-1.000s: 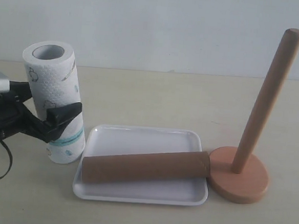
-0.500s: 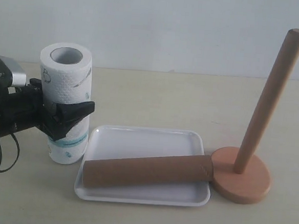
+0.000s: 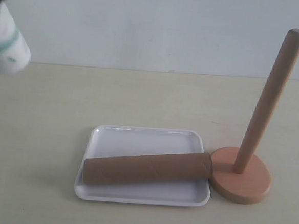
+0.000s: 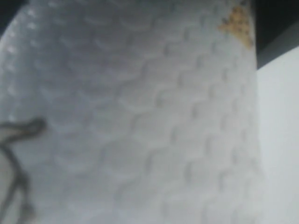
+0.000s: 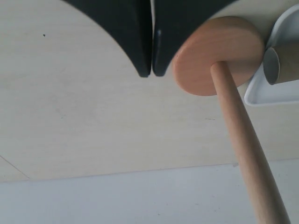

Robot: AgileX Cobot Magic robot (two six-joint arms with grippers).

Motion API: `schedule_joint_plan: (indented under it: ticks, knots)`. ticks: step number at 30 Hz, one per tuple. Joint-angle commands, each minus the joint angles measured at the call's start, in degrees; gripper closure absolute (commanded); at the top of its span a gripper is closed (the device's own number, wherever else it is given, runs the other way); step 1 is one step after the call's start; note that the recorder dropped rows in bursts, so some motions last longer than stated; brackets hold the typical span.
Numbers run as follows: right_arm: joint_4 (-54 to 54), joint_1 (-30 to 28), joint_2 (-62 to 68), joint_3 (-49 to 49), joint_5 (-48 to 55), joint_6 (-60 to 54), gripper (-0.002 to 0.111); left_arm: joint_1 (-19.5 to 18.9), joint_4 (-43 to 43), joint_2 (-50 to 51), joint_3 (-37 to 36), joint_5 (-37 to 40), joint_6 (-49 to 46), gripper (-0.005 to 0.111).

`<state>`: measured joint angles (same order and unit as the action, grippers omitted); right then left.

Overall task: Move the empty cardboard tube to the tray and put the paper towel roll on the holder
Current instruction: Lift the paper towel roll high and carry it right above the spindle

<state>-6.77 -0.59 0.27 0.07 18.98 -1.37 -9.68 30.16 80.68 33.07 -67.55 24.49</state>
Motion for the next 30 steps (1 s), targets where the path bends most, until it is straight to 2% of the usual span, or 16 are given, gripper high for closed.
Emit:
schedule_joint_plan:
  ticks: [1,3,5,8,12,14,18,19,20,21,22,24,26,30]
  knots:
    - [-0.1,-0.4,-0.3,-0.1,-0.6,0.0,0.108,-0.4,7.6,-13.1,0.9,3.0,3.9,0.101]
    - [-0.1,-0.4,-0.3,-0.1,-0.6,0.0,0.108,-0.4,20.5,-17.5,2.6,9.3,6.2,0.101]
    - [-0.1,-0.4,-0.3,-0.1,-0.6,0.0,0.108,-0.3,27.9,-20.0,3.5,13.1,13.0,0.101]
    - [-0.1,-0.4,-0.3,-0.1,-0.6,0.0,0.108,0.3,30.2,-20.9,3.5,15.0,25.8,0.103]
    - [-0.1,-0.4,-0.3,-0.1,-0.6,0.0,0.108,1.8,31.9,-20.0,3.5,13.8,30.1,0.103]
    - [-0.1,-0.4,-0.3,-0.1,-0.6,0.0,0.108,5.6,30.2,-19.7,4.6,13.3,30.8,0.103]
    - [-0.1,-0.4,-0.3,-0.1,-0.7,0.0,0.108,18.8,29.2,-17.7,16.2,17.5,40.5,0.103]
    - [-0.1,-0.4,-0.3,-0.1,-0.5,0.0,0.108,24.7,30.1,-16.6,21.3,20.9,42.0,0.103]
    - [-0.1,-0.4,-0.3,-0.1,-0.5,0.0,0.108,32.3,33.5,-15.3,27.1,26.8,42.0,0.103]
    - [-0.1,-0.4,-0.3,-0.1,-0.5,0.0,0.108,35.6,35.1,-14.7,29.9,29.7,42.0,0.103]
    - [-0.1,-0.4,-0.3,-0.1,-0.5,0.0,0.108,42.1,37.6,-13.5,33.9,35.9,42.0,0.103]
    - [-0.1,-0.4,-0.3,-0.1,-0.5,0.0,0.108,51.6,38.2,-11.0,40.7,47.7,40.4,0.103]
    - [-0.1,-0.4,-0.3,-0.1,-0.5,0.0,0.108,56.5,38.2,-7.0,48.0,55.9,39.5,0.103]
    - [-0.1,-0.4,-0.3,-0.1,-0.5,0.0,0.108,59.6,38.2,1.1,59.4,58.1,44.4,0.103]
